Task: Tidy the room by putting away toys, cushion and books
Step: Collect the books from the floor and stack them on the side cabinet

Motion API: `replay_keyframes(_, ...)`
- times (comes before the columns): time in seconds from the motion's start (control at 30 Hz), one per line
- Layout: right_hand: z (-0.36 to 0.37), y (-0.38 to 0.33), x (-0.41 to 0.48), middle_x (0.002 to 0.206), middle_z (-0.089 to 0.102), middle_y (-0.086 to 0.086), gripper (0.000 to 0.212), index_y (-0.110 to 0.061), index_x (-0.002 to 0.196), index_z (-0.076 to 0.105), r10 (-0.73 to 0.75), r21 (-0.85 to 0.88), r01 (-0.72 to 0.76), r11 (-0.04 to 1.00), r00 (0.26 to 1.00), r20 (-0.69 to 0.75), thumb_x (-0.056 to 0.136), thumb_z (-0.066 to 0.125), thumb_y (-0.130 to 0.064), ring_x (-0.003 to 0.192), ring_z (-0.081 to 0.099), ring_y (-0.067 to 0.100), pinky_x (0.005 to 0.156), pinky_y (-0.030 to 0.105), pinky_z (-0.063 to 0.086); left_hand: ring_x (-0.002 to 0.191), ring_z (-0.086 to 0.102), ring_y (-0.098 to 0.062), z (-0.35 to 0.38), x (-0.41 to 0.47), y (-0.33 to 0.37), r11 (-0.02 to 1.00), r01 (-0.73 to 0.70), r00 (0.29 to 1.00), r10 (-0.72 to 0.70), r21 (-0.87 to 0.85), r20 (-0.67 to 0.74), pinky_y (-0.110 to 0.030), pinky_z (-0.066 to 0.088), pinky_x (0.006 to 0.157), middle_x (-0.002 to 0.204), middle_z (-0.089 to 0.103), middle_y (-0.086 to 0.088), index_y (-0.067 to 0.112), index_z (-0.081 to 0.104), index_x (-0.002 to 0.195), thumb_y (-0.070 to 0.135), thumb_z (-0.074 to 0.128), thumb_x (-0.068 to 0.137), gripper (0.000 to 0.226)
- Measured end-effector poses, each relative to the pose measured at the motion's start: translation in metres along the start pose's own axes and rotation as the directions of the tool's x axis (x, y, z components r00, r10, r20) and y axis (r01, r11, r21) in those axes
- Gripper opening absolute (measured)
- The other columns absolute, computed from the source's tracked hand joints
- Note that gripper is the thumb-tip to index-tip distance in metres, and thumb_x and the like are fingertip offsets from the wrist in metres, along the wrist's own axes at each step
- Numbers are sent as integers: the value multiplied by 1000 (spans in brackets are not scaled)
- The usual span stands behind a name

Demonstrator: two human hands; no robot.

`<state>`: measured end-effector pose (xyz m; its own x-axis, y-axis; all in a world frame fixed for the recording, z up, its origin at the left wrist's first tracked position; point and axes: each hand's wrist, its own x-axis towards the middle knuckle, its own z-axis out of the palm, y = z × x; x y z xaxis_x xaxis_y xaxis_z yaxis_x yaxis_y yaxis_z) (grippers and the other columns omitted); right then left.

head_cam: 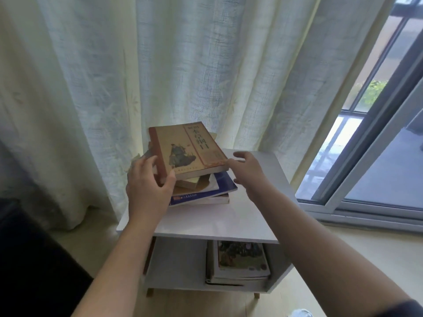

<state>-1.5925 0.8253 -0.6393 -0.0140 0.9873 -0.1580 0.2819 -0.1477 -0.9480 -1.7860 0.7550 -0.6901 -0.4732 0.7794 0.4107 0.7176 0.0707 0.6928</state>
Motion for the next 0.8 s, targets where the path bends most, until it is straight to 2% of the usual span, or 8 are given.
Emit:
replay_keyframes(0.13,17,-13,26,102,62,-1,51,-13,134,44,87,-51,-80,995,985,151,91,62,-34,83,59,9,61,24,47,135,30,-21,10,20,-8,992,125,990,-124,-21,61,-53,36,107,145,35,-3,20,42,136,52,39,92,54)
replay_keyframes(0.27,25,-17,46,98,72,3,37,-9,116,60,156,-115,-135,984,967,200,89,66,-34,84,67,15,67,25,55,136,29,-27,13,36,-16,961,274,961,-272,-29,46,-50,33,109,145,38,-10,11,39,141,44,38,96,56)
replay_keyframes(0.4,18,-19,54,104,73,11,26,-7,119,56,168,81,-208,975,921,351,96,58,-20,91,71,23,72,36,61,110,49,-24,6,51,-22,894,413,910,-411,-170,53,-40,42,88,125,55,-7,8,48,133,38,39,97,48)
replay_keyframes(0.47,6,-15,48,105,72,16,24,-4,119,54,120,168,-195,966,920,374,98,54,-15,89,72,26,71,41,61,101,53,-24,4,53,-26,889,430,903,-426,-157,60,-41,45,88,117,58,-5,12,51,129,37,46,92,45)
replay_keyframes(0.53,-9,-5,41,105,71,18,25,-2,120,51,91,242,-181,953,936,341,98,54,-14,84,73,25,64,38,61,99,54,-25,3,52,-27,902,418,908,-414,-107,63,-44,48,89,117,57,-8,13,53,124,40,51,83,49)
replay_keyframes(0.63,-33,16,31,101,71,17,25,-2,119,52,101,358,-187,915,964,246,98,54,-14,78,73,23,60,35,60,99,45,-18,8,47,-22,891,425,905,-421,-157,63,-33,41,78,130,46,-13,9,41,138,28,62,87,58)
replay_keyframes(0.7,-49,31,26,98,71,16,23,-2,118,53,121,435,-198,878,973,198,98,53,-14,74,73,21,56,33,59,101,51,-20,11,46,-22,747,548,829,-547,-377,120,-34,44,75,133,49,-11,10,31,143,26,68,85,71)
replay_keyframes(0.8,-71,53,20,106,68,18,26,-3,122,52,153,522,-209,827,977,148,98,53,-14,82,71,24,56,31,58,97,62,-27,13,46,-27,446,657,687,-686,-608,240,-39,52,73,119,61,-12,8,48,127,31,75,80,59)
